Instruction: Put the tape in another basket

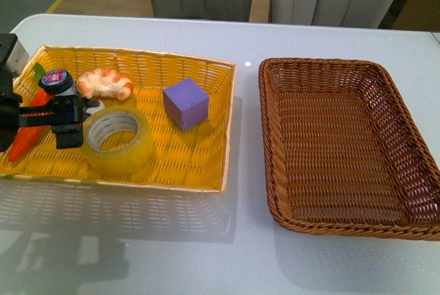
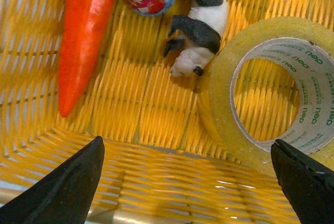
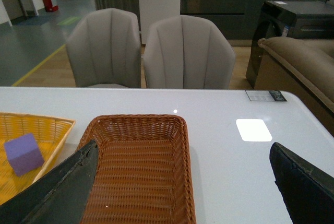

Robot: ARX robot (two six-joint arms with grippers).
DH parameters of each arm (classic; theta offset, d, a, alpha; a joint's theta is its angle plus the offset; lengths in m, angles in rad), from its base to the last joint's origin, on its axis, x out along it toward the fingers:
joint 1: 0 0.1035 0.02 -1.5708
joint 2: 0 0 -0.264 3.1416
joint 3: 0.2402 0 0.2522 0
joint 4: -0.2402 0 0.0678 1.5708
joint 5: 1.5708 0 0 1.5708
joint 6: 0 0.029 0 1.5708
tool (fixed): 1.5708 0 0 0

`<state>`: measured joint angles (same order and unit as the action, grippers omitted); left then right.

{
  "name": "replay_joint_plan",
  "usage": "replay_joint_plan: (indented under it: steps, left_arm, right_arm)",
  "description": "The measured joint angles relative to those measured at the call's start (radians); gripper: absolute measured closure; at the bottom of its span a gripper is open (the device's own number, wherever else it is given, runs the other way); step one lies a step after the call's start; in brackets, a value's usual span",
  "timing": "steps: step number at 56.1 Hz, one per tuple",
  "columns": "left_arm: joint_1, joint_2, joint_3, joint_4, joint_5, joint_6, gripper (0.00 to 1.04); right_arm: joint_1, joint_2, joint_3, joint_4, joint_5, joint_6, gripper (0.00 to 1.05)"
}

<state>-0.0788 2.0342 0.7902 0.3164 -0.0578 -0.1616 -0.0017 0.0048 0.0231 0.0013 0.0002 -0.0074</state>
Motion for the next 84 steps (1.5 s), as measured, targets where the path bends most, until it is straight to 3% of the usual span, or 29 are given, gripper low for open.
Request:
replay_joint_plan:
  steps: [31,35,45,58,67,84]
  left_arm:
    - [-0.012,0.187,0.144,-0.003,-0.019,0.006,0.09]
    - [-0.013,0.201,0.156,-0.003,-0.019,0.011,0.16]
    - [-0.025,0.231,0.193,-0.01,-0.018,0.022,0.55]
    - [-0.037,0.238,0.205,-0.015,-0.016,0.022,0.87]
    - [-0.038,0.222,0.195,-0.014,-0.025,0.032,0.9]
    - [-0.063,-0.064,0.15,-0.079,-0.014,0.026,0.9]
  right_arm:
    - [0.0,0.0,0.0,0.0,0.0,0.0,0.09]
    - [0.0,0.0,0.0,0.0,0.0,0.0,0.09]
    - [0.0,0.0,0.0,0.0,0.0,0.0,0.09]
    - [0.0,0.0,0.0,0.0,0.0,0.0,0.09]
    - [0.0,0.0,0.0,0.0,0.0,0.0,0.09]
    - [0.0,0.0,0.0,0.0,0.0,0.0,0.09]
